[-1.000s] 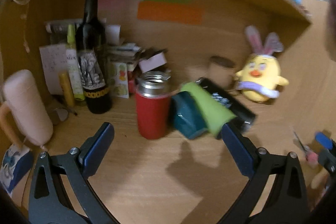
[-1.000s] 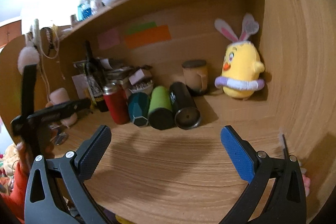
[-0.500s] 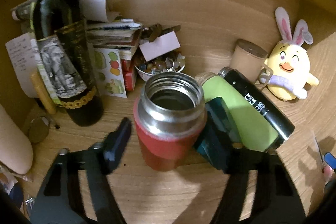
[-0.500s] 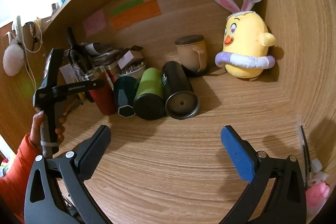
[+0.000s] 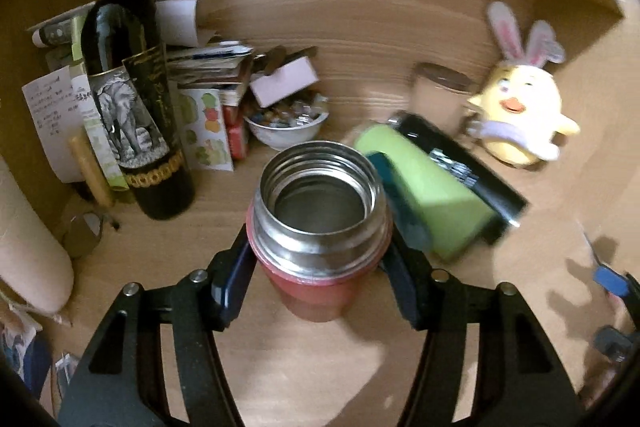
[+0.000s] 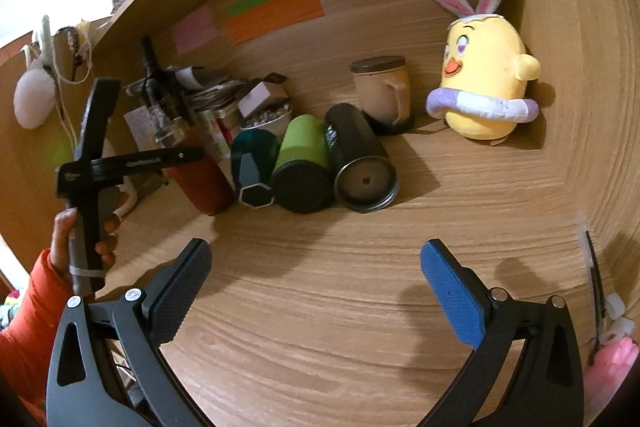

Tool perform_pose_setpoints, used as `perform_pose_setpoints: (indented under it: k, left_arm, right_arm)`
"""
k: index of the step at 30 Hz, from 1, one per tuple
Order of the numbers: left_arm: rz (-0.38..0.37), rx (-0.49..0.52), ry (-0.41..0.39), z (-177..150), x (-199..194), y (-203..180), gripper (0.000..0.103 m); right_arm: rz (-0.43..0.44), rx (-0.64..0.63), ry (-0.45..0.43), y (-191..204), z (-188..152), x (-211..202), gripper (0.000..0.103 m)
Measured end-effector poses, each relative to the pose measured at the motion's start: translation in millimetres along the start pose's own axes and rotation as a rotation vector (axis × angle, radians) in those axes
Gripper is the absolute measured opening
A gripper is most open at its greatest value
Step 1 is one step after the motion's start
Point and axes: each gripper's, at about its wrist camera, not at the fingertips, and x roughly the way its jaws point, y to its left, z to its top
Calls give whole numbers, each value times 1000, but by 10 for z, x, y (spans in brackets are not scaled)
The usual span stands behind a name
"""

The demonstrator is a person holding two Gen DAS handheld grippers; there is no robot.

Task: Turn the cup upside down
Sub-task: 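Lift the red thermos with the left tool while the right tool grasps its base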

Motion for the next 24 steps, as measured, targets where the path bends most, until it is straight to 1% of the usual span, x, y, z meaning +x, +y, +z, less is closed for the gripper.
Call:
perform_pose_setpoints:
  k: [2, 5, 9, 11, 15, 18, 21, 23, 24]
  left_arm:
    - [-41, 27, -2, -71, -145, -118, 61]
    - [-122, 83, 4, -195, -352, -359, 61]
    - [-272, 112, 47, -349, -492, -634, 61]
    - [-338, 120, 68, -423, -541, -745, 61]
    - [-417, 130, 100, -559, -632, -938, 61]
    - [-476, 108, 119, -607, -666, -976, 61]
    - [-510, 94, 150, -644, -638, -993, 61]
    - [-521, 78, 154, -642, -620, -960, 61]
    - [-522, 72, 156, -634, -607, -930, 61]
  right_arm:
    - [12, -22, 7, 71, -43, 8, 103]
    - [45, -66, 20, 207, -146, 8, 103]
    - [113, -90, 37, 339, -274, -2, 103]
    - [125, -104, 46, 383, -328, 5, 103]
    - [134, -137, 81, 429, -434, 77, 103]
    - [160, -141, 83, 452, -470, 96, 101]
    - [181, -161, 76, 494, -467, 111, 90]
    - [188, -176, 83, 534, -467, 132, 74]
    - [182, -181, 83, 541, -466, 145, 71]
